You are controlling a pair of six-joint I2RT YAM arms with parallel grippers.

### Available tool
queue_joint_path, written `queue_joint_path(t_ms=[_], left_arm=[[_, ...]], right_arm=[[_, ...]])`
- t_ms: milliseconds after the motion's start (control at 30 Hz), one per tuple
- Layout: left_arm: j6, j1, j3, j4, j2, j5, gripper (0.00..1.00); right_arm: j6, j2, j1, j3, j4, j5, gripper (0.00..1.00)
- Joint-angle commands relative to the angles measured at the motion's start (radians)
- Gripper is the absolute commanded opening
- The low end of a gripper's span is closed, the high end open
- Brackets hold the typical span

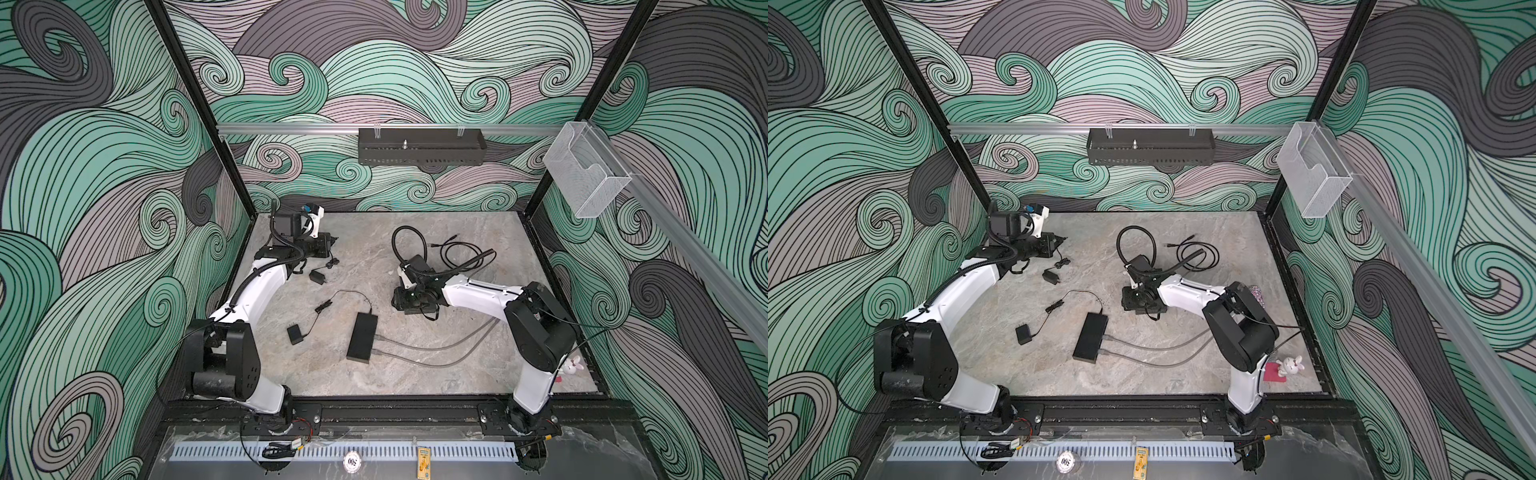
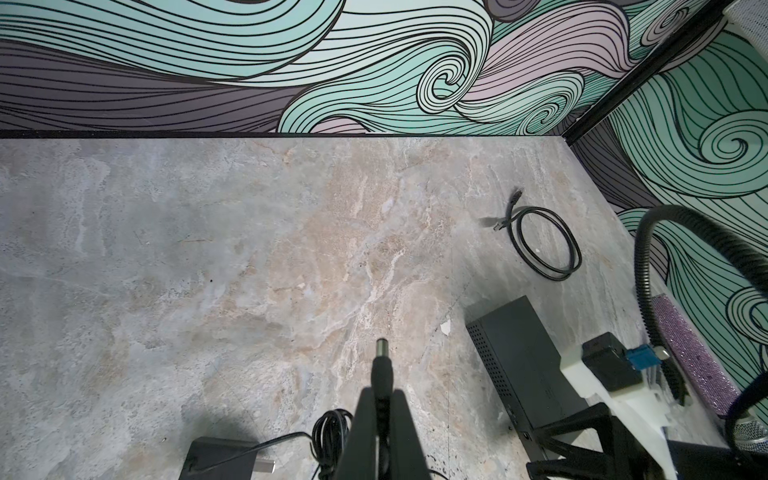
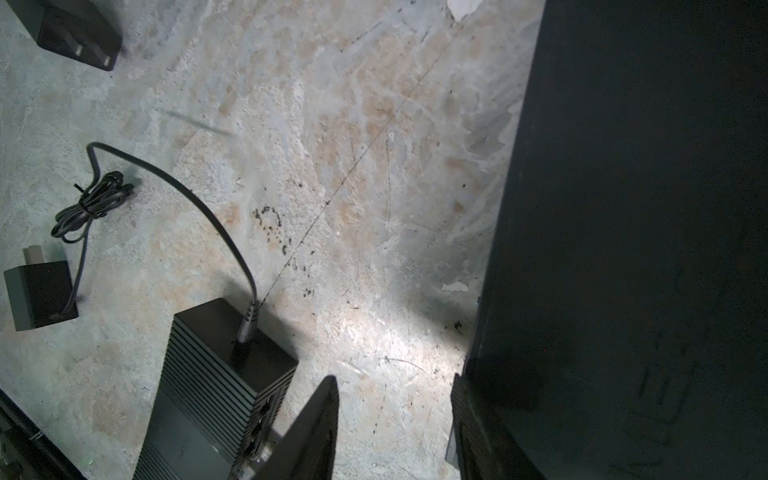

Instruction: Insert the plug into the switch port

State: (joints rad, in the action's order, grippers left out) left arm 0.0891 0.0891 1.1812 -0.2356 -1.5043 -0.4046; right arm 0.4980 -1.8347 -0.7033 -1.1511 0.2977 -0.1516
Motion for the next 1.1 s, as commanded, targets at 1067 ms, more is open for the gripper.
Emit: queue_joint_path(t_ms=[1067], left_arm=[[-0.155, 0.231, 0.059, -0.071, -0.069, 0.019, 0.0]], right_arm=[[-0.029, 0.344, 0.156, 0.173, 0.0, 0.004, 0.63]])
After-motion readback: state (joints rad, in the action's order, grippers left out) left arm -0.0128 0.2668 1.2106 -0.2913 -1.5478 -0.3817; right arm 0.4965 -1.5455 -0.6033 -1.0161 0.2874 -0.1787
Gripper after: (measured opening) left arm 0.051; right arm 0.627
